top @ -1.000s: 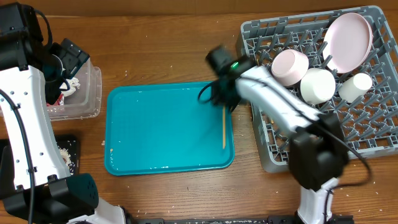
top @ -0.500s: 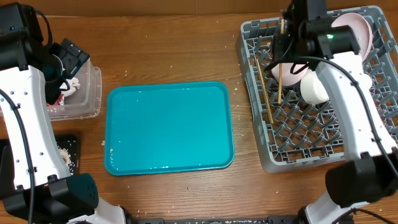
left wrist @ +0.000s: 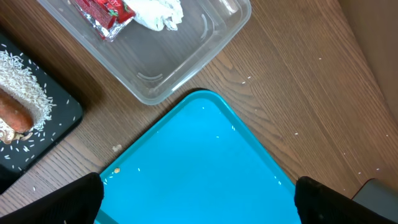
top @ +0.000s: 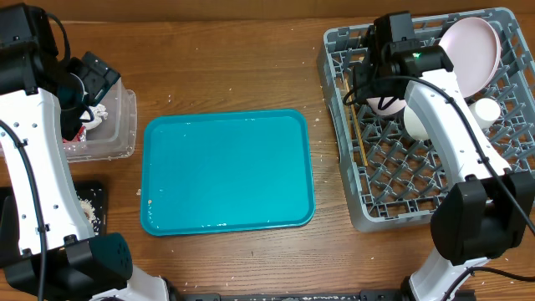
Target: Sort waste into correct bins and load items into the dishwasher
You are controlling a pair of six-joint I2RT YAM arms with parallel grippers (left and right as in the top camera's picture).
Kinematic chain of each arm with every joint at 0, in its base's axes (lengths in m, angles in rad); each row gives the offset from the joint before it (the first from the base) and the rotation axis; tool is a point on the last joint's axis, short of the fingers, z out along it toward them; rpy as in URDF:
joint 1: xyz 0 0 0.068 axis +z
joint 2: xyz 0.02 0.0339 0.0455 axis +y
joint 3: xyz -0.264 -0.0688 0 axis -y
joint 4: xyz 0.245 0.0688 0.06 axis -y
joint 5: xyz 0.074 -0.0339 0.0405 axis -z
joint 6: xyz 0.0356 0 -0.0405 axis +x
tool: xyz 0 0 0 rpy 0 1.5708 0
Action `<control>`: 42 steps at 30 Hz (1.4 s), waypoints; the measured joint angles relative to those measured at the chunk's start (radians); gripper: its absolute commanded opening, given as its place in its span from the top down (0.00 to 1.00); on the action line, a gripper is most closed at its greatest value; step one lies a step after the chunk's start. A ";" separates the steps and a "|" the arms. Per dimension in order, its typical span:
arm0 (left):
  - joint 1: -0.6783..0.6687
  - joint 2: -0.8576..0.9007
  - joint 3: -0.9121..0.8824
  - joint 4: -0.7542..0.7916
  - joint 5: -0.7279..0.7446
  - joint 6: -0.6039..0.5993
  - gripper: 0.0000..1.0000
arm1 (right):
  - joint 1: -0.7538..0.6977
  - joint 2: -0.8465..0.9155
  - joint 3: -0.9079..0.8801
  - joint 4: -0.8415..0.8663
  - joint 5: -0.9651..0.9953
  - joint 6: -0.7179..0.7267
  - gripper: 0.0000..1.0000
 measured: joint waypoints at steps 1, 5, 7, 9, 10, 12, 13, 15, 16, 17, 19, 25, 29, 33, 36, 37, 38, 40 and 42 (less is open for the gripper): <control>0.000 0.000 0.000 0.000 0.000 0.000 0.00 | 0.000 0.000 0.000 -0.019 -0.007 0.011 0.52; 0.000 0.000 0.000 0.000 0.000 0.000 0.00 | 0.000 0.000 0.025 -0.108 -0.024 0.050 0.42; 0.000 0.000 0.000 0.000 0.000 0.000 0.00 | 0.000 -0.001 0.062 -0.158 -0.032 0.082 0.41; 0.000 0.000 0.000 0.000 0.000 0.000 0.00 | 0.000 -0.015 0.092 -0.199 -0.037 0.117 0.41; 0.000 0.000 0.000 0.000 0.000 0.000 0.00 | 0.000 -0.027 0.098 -0.213 -0.039 0.130 0.41; 0.000 0.000 0.000 0.000 0.000 0.000 0.00 | 0.000 -0.073 0.106 -0.275 -0.042 0.171 0.41; 0.000 0.000 0.000 0.000 0.000 0.000 0.00 | 0.000 -0.098 0.107 -0.308 -0.043 0.187 0.41; 0.000 0.000 0.000 0.000 0.000 0.000 0.00 | 0.002 -0.163 0.108 -0.381 -0.043 0.226 0.41; 0.000 0.000 0.000 0.000 0.000 0.000 0.00 | 0.003 -0.195 0.107 -0.405 -0.043 0.241 0.41; 0.000 0.000 0.000 0.000 0.000 0.000 0.00 | 0.006 -0.228 0.106 -0.416 -0.042 0.256 0.41; 0.000 0.000 0.000 0.000 0.000 0.000 0.00 | 0.023 -0.294 0.081 -0.409 -0.039 0.275 0.41; 0.000 0.000 0.000 -0.001 0.001 0.000 0.00 | 0.158 -0.449 -0.143 -0.319 0.018 0.370 0.41; 0.000 0.000 0.000 0.000 0.000 0.000 0.00 | 0.306 -0.523 -0.354 -0.246 0.106 0.513 0.37; 0.000 0.000 0.000 0.000 0.000 0.000 0.00 | 0.414 -0.602 -0.450 -0.190 0.169 0.608 0.00; 0.000 0.000 0.000 0.000 0.000 0.000 0.00 | 0.464 -0.650 -0.456 -0.177 0.197 0.651 0.00; 0.000 0.000 0.000 0.000 0.000 0.000 0.00 | 0.469 -0.658 -0.456 -0.178 0.203 0.660 0.00; 0.000 0.000 0.000 0.000 0.000 0.000 0.00 | 0.470 -0.661 -0.456 -0.177 0.208 0.667 0.00; 0.000 0.000 0.000 0.000 0.000 0.000 0.00 | 0.469 -0.660 -0.456 -0.178 0.217 0.679 0.00; 0.000 0.000 0.000 0.000 0.000 0.000 0.00 | 0.470 -0.659 -0.456 -0.177 0.224 0.684 0.00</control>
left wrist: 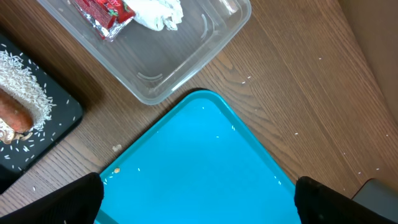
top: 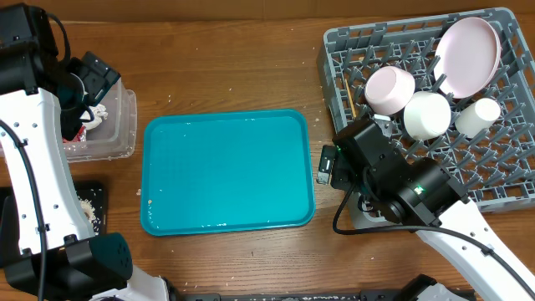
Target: Sort waste into correct bins and load items into the dishwasher
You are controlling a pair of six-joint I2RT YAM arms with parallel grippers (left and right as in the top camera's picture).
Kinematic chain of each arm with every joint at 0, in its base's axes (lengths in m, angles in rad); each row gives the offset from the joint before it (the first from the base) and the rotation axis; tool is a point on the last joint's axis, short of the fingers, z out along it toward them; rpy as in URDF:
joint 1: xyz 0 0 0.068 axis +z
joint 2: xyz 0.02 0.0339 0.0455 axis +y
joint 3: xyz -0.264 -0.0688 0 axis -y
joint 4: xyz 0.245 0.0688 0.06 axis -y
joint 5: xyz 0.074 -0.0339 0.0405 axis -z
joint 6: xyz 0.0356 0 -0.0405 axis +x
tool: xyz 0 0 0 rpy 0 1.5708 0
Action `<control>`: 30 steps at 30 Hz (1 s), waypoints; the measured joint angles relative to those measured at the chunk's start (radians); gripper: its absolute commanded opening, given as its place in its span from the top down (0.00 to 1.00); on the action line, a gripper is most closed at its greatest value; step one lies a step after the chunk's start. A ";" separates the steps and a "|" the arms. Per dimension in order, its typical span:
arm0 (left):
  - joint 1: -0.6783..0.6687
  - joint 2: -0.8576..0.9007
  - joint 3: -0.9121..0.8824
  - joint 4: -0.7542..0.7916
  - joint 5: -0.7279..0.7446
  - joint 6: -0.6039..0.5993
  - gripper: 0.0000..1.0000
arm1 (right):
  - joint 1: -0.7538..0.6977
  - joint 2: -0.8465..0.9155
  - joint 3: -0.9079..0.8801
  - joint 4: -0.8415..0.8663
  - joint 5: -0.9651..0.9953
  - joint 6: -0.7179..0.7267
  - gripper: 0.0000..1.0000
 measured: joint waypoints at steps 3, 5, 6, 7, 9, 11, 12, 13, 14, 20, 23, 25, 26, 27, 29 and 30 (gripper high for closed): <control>0.000 0.000 0.000 0.000 0.000 0.000 0.00 | 0.000 0.000 0.000 0.000 0.004 0.005 0.00; 0.000 0.000 0.000 0.000 0.000 0.000 0.00 | 0.000 0.000 0.000 -0.001 0.006 0.008 0.00; 0.000 0.000 0.000 0.000 0.000 0.000 0.00 | 0.000 0.000 0.000 -0.003 0.006 0.009 0.00; 0.000 0.000 0.000 0.000 0.000 0.000 0.00 | 0.000 0.000 0.000 -0.009 0.006 0.010 0.00; 0.000 0.000 0.000 0.000 0.000 0.000 0.00 | 0.000 0.000 0.000 -0.033 0.006 0.012 0.00; 0.000 0.000 0.000 0.000 0.000 0.000 0.00 | 0.000 0.000 0.000 -0.057 0.005 0.013 0.00; 0.000 0.000 0.000 0.000 0.000 0.000 0.00 | 0.000 0.000 0.000 -0.070 0.003 0.014 0.00; 0.000 0.000 0.000 0.000 0.000 0.000 0.00 | 0.000 0.000 0.000 -0.083 0.003 0.014 0.00; 0.000 0.000 0.000 0.000 0.000 0.000 0.00 | 0.000 0.000 0.000 -0.089 0.002 0.015 0.00; 0.000 0.000 0.000 0.000 0.000 0.000 0.00 | -0.005 -0.015 -0.021 -0.066 0.006 0.015 0.00; 0.000 0.000 0.000 0.000 0.000 0.000 0.00 | -0.032 -0.080 -0.081 -0.008 0.009 -0.002 0.00; 0.000 0.000 0.000 0.000 0.000 0.000 0.00 | -0.067 -0.150 -0.134 0.056 0.007 -0.025 0.00; 0.000 0.000 0.000 0.000 0.000 0.000 0.00 | -0.091 -0.197 -0.165 0.092 0.004 -0.043 0.00; 0.000 0.000 0.000 0.000 0.000 0.000 0.00 | -0.118 -0.245 -0.207 0.153 -0.010 -0.063 0.00; 0.000 0.000 0.000 0.000 0.000 0.000 0.00 | -0.179 -0.350 -0.289 0.238 -0.034 -0.111 0.00; 0.000 0.000 0.000 0.000 0.000 0.000 0.00 | -0.207 -0.404 -0.332 0.279 -0.051 -0.136 0.00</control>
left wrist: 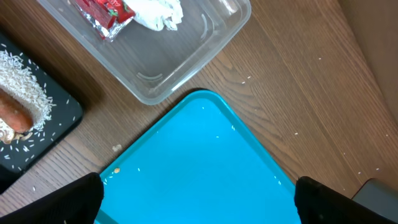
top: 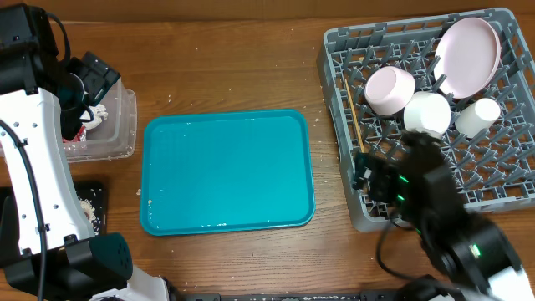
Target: Sort waste into correct bins and load items into the dishwasher
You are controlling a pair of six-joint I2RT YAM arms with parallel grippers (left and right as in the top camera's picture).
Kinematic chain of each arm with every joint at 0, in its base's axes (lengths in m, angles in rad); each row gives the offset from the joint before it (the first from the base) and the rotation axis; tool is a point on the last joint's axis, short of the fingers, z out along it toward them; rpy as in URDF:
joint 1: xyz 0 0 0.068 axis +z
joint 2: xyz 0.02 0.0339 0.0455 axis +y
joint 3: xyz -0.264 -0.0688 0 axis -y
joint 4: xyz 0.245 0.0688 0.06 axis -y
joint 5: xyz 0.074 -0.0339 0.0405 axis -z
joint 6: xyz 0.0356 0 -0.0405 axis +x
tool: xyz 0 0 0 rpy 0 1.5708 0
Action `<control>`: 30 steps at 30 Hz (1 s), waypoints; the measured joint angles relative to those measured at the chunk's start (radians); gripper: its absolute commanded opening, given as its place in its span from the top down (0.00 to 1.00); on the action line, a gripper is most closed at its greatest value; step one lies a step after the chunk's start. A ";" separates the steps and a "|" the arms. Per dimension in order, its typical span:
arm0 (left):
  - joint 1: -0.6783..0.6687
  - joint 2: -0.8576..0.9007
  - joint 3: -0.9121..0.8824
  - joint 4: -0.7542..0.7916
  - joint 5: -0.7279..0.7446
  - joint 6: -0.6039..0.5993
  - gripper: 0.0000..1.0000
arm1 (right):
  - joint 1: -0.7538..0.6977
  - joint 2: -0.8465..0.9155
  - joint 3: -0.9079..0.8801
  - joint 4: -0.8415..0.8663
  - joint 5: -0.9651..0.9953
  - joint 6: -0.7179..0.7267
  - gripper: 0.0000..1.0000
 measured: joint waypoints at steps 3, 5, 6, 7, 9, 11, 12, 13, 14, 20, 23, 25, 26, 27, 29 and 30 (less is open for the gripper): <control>0.000 0.000 0.000 0.000 0.000 0.000 0.00 | -0.072 -0.158 -0.119 0.101 -0.040 -0.074 0.00; 0.000 0.000 0.000 0.000 0.000 0.000 0.00 | -0.118 -0.254 -0.183 0.148 -0.067 -0.119 0.00; 0.000 0.000 0.000 0.000 0.000 0.000 0.00 | -0.143 -0.303 -0.211 0.166 -0.078 -0.140 0.00; 0.000 0.000 0.000 0.001 0.000 0.000 0.00 | -0.188 -0.383 -0.254 0.185 -0.103 -0.172 0.00; 0.000 0.000 0.000 0.001 0.000 0.000 0.00 | -0.236 -0.475 -0.298 0.209 -0.133 -0.204 0.00; 0.000 0.002 0.000 0.000 0.000 0.000 0.00 | -0.286 -0.583 -0.351 0.215 -0.158 -0.225 0.00; 0.000 0.002 0.000 0.000 0.000 0.000 0.00 | -0.304 -0.627 -0.371 0.217 -0.165 -0.232 0.00; 0.000 0.002 0.000 0.000 0.000 0.000 0.00 | -0.320 -0.666 -0.395 0.234 -0.174 -0.243 0.00; 0.000 0.002 0.000 0.000 0.000 0.000 0.00 | -0.332 -0.692 -0.416 0.252 -0.180 -0.251 0.00; 0.000 0.002 0.000 0.000 0.000 0.000 0.00 | -0.373 -0.772 -0.569 0.430 -0.195 -0.279 0.00; 0.000 0.002 0.000 0.001 0.000 0.000 0.00 | -0.373 -0.797 -0.656 0.558 -0.201 -0.287 0.00; 0.000 0.002 0.000 0.000 0.000 0.000 0.00 | -0.374 -0.805 -0.711 0.679 -0.203 -0.290 0.00; 0.000 0.002 0.000 0.000 -0.001 0.000 0.00 | -0.373 -0.806 -0.737 0.726 -0.205 -0.291 0.00; 0.000 0.002 0.000 0.000 0.000 0.000 0.00 | -0.374 -0.808 -0.762 0.771 -0.205 -0.291 0.00; 0.000 0.002 0.000 0.000 0.000 0.000 0.00 | -0.374 -0.809 -0.804 0.842 -0.204 -0.291 0.00; 0.000 0.002 0.000 0.000 0.000 0.000 0.00 | -0.373 -0.809 -0.819 0.862 -0.205 -0.291 0.00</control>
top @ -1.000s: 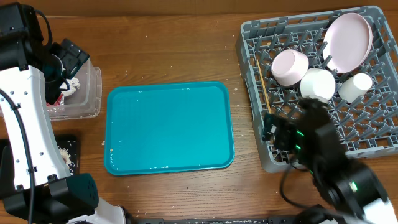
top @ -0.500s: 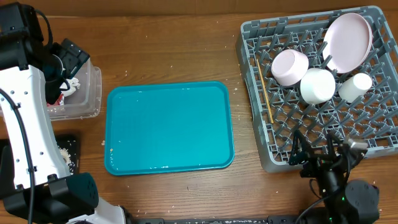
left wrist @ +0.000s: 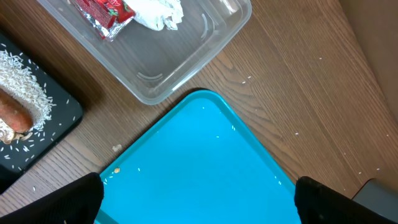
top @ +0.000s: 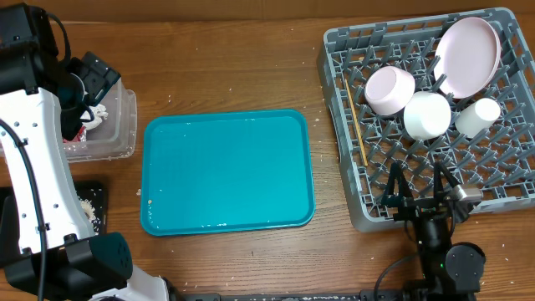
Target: Sort waste into correct bins and load items into the dishwasher
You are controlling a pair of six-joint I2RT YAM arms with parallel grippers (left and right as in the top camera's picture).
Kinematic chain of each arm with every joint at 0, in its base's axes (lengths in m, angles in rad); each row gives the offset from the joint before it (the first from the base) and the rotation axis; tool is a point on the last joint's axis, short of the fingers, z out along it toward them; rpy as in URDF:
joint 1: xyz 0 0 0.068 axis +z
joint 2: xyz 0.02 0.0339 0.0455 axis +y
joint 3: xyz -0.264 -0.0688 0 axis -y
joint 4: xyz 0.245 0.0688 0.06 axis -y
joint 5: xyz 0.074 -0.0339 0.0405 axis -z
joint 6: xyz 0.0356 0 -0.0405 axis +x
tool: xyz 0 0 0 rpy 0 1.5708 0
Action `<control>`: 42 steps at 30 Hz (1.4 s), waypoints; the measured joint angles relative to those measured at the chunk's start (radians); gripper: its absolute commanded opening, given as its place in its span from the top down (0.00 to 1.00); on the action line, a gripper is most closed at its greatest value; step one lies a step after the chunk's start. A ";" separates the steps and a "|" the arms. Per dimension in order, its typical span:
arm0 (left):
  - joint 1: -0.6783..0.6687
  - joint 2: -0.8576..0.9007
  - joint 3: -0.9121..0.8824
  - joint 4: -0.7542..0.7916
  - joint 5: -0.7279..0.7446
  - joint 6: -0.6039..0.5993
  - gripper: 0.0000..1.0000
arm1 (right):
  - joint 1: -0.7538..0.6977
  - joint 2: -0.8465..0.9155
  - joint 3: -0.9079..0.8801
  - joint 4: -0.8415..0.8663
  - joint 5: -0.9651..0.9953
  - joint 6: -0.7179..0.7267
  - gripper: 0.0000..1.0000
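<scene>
The teal tray (top: 227,171) lies bare in the middle of the table, apart from a few crumbs. At the right, the grey dish rack (top: 334,50) holds a pink bowl (top: 389,90), a white cup (top: 427,114), a smaller white cup (top: 476,117), a pink plate (top: 469,54) and a chopstick (top: 356,121). My left gripper (left wrist: 199,199) is open, high over the tray's corner, near the clear bin (left wrist: 186,56). My right gripper (top: 417,184) stands open at the rack's front edge, holding nothing.
The clear bin holds a red wrapper (left wrist: 102,15) and crumpled white tissue (left wrist: 158,12). A black bin (left wrist: 25,118) in front of it holds rice and a sausage. Crumbs dot the wood around the tray.
My right arm has drawn back from over the rack's front left corner to the table's front edge, fingers pointing up and open. The left arm and all objects are unchanged.
My right gripper was at the pink bowl in the back left of the rack. Then it was away by the rack's front left side, with the bowl left in the rack. It was farther back after that, and now rests at the front edge. The left arm never moved.
</scene>
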 measured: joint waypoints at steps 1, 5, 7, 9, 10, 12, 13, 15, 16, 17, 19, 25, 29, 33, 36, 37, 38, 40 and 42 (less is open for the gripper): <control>0.000 0.000 0.000 0.000 0.000 0.000 0.00 | 0.000 0.000 -0.017 0.027 0.000 0.000 0.00; 0.000 0.000 0.000 0.000 0.000 0.000 0.00 | 0.000 0.000 -0.057 0.119 0.002 0.000 0.00; 0.000 0.000 0.000 0.000 0.000 0.000 0.00 | 0.000 0.000 -0.063 0.150 0.003 0.000 0.00; 0.000 0.000 0.000 0.000 0.000 0.000 0.00 | 0.000 0.000 -0.063 0.163 0.008 -0.004 0.00; 0.000 0.000 0.000 0.000 0.000 0.000 0.00 | 0.000 0.000 -0.063 0.163 0.009 -0.008 0.00; 0.000 0.000 0.000 0.000 0.000 0.000 0.00 | 0.000 0.000 -0.063 0.144 0.009 -0.015 0.00; 0.000 0.000 0.000 0.000 0.000 0.000 0.00 | 0.000 0.000 -0.064 0.127 0.009 -0.018 0.00; 0.000 0.000 0.000 0.000 0.000 0.000 0.00 | 0.000 0.000 -0.064 0.076 0.009 -0.022 0.00; 0.000 0.000 0.000 0.000 0.000 0.000 0.00 | 0.000 0.000 -0.064 0.061 0.010 -0.023 0.00; 0.000 0.000 0.000 0.000 0.000 0.000 0.00 | 0.000 0.000 -0.064 0.042 0.011 -0.025 0.00; 0.000 0.000 0.000 0.000 0.000 0.000 0.00 | 0.000 0.000 -0.064 0.005 0.021 -0.026 0.00; 0.000 0.000 0.000 0.000 0.000 0.000 0.00 | 0.000 0.000 -0.064 -0.058 0.046 -0.037 0.00; 0.000 0.000 0.000 0.000 0.000 0.000 0.00 | 0.000 0.000 -0.064 -0.058 0.050 -0.044 0.00; 0.000 0.000 0.000 0.000 0.000 0.000 0.00 | 0.000 0.000 -0.064 -0.058 0.050 -0.048 0.00; 0.000 0.000 0.000 0.000 0.000 0.000 0.00 | 0.000 0.000 -0.064 -0.058 0.051 -0.049 0.00; 0.000 0.000 0.000 0.000 0.000 0.000 0.00 | 0.000 0.000 -0.064 -0.058 0.051 -0.050 0.00; 0.000 0.000 0.000 0.000 0.000 0.000 0.00 | 0.000 0.000 -0.064 -0.058 0.052 -0.049 0.00; 0.000 0.000 0.000 0.000 0.000 0.000 0.00 | 0.000 0.000 -0.064 -0.057 0.053 -0.051 0.00; 0.000 0.000 0.000 0.000 0.000 0.000 0.00 | 0.000 0.000 -0.064 -0.057 0.053 -0.051 0.00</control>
